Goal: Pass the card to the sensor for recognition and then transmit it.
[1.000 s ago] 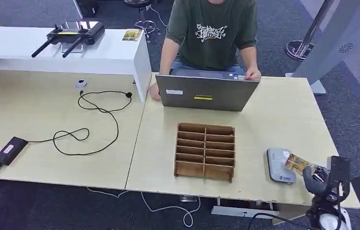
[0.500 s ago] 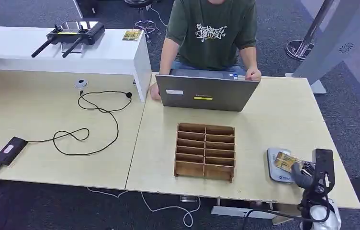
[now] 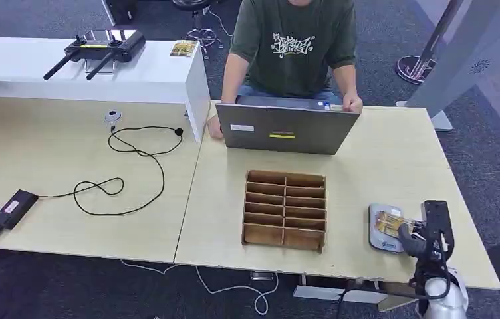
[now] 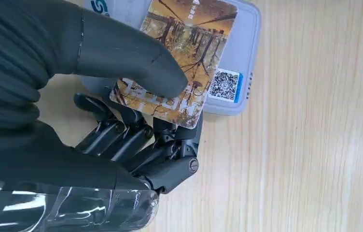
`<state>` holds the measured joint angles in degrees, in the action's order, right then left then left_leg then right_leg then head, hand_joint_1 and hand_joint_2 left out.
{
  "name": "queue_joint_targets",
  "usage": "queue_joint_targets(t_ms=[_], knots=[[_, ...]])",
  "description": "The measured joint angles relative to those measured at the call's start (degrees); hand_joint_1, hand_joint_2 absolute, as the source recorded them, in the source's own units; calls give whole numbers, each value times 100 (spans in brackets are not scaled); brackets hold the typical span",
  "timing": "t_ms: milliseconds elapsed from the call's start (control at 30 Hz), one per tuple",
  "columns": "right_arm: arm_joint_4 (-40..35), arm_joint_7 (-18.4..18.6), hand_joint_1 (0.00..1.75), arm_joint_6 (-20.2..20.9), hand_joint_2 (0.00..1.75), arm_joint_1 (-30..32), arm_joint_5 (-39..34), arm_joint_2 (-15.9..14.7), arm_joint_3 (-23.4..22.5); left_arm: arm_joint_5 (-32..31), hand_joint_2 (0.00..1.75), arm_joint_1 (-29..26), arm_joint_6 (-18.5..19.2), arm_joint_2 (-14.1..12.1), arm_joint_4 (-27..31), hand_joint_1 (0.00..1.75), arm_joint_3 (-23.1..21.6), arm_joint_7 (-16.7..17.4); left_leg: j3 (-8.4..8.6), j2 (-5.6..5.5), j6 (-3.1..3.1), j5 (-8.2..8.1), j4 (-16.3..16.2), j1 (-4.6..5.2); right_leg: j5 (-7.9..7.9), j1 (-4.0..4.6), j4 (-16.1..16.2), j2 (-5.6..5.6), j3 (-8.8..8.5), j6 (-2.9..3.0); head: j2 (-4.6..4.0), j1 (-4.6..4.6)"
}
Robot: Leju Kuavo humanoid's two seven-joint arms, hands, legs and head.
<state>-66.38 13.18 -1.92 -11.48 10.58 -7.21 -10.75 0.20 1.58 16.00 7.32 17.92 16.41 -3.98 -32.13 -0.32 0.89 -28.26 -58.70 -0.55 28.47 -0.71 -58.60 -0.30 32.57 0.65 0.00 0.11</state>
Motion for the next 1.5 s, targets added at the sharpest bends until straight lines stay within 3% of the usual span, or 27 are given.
queue_joint_targets(t_ms=[333,667,900,1033,1200,1300,1500], knots=[[103,166,175,291,175,-117,164,-48,31,175,0,26,0,-31,2,0,-131,35,5,5,0,0,0,0,-2,0,0,4,-4,0,0,-2],[236,157,175,295,175,-221,170,-122,116,350,0,37,0,-61,-9,0,-232,33,10,6,0,0,0,0,-4,0,0,5,-8,1,0,0],[72,-156,175,192,175,-148,127,-122,151,516,0,26,0,-81,-20,0,-262,-26,6,3,0,0,0,0,-3,0,0,1,-8,1,0,-2],[-307,-525,175,140,175,-72,-125,-111,188,638,0,-10,0,-81,-20,0,-306,-120,3,1,0,0,0,0,-3,0,-1,0,-5,1,0,-2],[-879,-689,175,44,175,21,-162,-111,300,719,0,-42,0,-83,-22,0,-391,-197,1,1,0,0,0,0,-1,0,0,0,-3,-1,0,0],[-1238,-796,175,-309,175,134,142,-111,345,756,0,-47,0,-87,-22,0,-441,-221,-1,-3,0,0,0,0,-1,0,0,-4,-2,-1,0,0],[-1857,-664,175,-1357,175,359,1579,-111,437,780,0,-55,0,-85,-22,0,-579,-227,-1,-3,0,0,0,1,-1,-1,0,-4,-2,-1,0,-2]])
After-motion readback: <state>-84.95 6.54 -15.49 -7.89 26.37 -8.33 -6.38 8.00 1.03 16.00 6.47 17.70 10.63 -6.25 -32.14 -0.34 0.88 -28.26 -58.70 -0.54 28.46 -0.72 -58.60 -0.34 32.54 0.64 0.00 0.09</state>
